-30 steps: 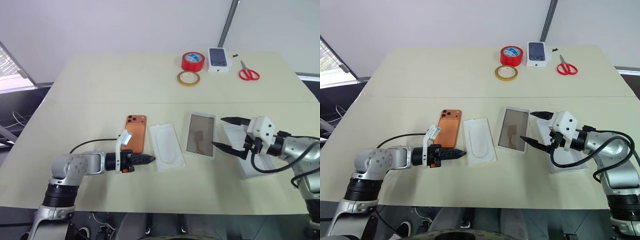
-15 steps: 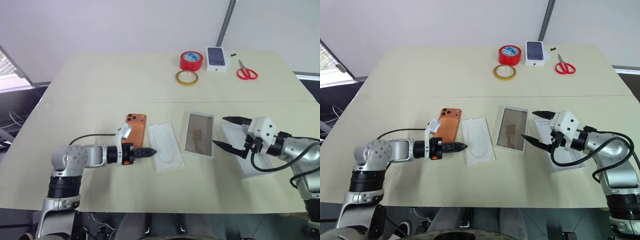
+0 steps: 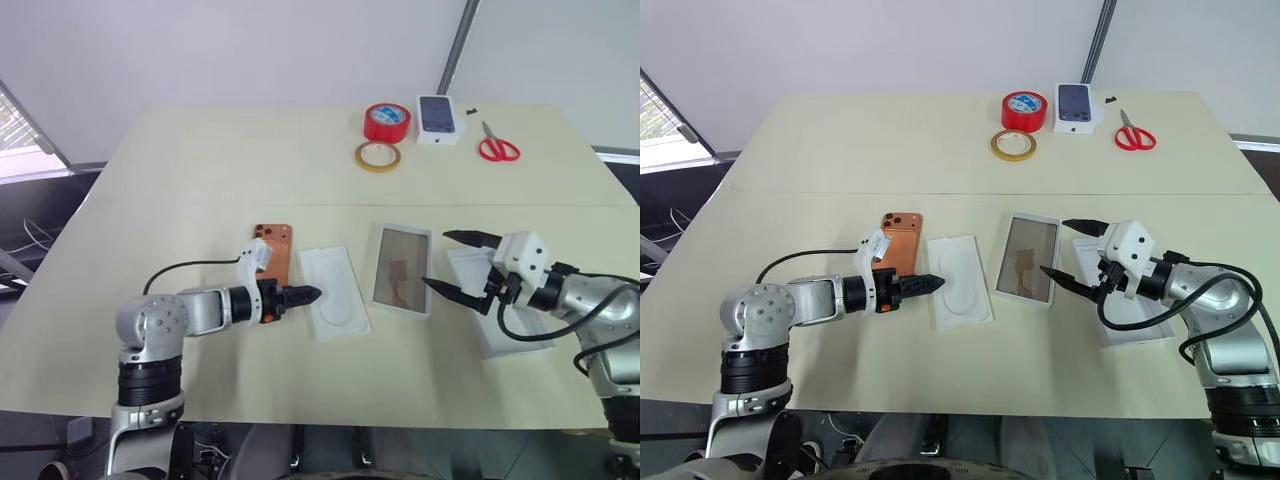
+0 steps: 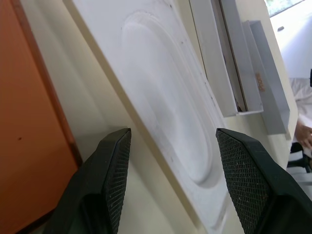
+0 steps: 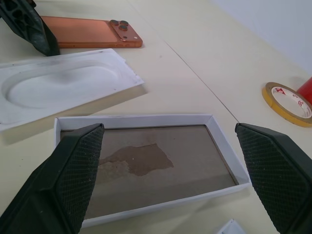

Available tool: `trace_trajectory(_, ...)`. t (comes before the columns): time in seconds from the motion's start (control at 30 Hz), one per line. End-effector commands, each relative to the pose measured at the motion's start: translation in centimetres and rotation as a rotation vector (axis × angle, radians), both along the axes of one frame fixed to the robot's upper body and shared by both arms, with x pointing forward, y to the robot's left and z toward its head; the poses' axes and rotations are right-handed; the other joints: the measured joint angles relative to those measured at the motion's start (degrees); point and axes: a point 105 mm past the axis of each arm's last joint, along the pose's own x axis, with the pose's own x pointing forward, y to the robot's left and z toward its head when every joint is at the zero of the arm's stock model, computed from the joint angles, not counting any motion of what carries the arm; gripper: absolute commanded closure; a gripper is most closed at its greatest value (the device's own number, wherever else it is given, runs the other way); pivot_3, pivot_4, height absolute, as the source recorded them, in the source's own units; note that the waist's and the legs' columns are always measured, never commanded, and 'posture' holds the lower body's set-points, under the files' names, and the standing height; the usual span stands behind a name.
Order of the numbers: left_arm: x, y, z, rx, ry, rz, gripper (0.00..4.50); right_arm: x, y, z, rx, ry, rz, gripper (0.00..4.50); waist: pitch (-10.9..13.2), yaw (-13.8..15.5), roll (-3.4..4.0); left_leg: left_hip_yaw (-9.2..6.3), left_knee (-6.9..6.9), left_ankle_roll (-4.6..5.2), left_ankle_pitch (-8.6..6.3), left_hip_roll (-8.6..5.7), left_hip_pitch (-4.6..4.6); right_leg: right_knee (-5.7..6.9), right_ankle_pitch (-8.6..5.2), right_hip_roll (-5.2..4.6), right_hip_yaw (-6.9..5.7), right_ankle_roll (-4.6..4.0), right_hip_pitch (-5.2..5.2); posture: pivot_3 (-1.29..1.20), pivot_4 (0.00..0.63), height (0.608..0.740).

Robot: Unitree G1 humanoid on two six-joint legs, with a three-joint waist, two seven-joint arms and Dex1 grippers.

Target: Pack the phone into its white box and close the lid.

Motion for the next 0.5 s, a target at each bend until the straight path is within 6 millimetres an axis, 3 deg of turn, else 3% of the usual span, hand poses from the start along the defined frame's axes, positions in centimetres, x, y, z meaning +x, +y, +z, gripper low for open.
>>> trace_trajectory(0.03, 0.1, 0.8, -1.6, 0.073, 0.046, 0.064, 1.8, 0.1, 0.3, 1.1, 0.001, -0.046, 0.009, 0.0, 0.0, -0.07, 0.01, 0.0, 0.0, 0.0, 0.0, 0.0, 0.0, 0.01, 0.0, 0.0, 0.0, 0.0, 0.0, 0.0, 0.15, 0.74)
trace_trajectory(0.1, -0.3, 0.6, -2.1, 0.067, 0.082, 0.064, 2.43, 0.2, 0.2, 1.3, 0.001, -0.051, 0.007, 0.0, 0.0, -0.12, 0.0, 0.0, 0.0, 0.0, 0.0, 0.0, 0.01, 0.01, 0.0, 0.0, 0.0, 0.0, -0.01, 0.0, 0.15, 0.74)
trace_trajectory(0.23, -0.3, 0.6, -2.5, 0.082, 0.111, 0.084, 4.42, 0.3, 0.2, 1.5, 0.002, -0.056, 0.006, 0.0, 0.02, -0.07, -0.04, 0.0, -0.01, 0.0, 0.0, 0.0, -0.02, 0.01, 0.0, 0.0, 0.0, 0.0, -0.03, 0.0, 0.15, 0.74)
trace_trajectory(0.5, -0.1, 0.4, -2.2, 0.057, 0.14, 0.103, 4.42, 0.3, 0.4, 1.6, 0.002, -0.062, 0.006, 0.0, 0.05, -0.05, -0.11, -0.01, -0.02, 0.01, -0.01, 0.0, -0.04, -0.03, 0.0, 0.01, -0.01, 0.0, -0.03, 0.0, 0.15, 0.74)
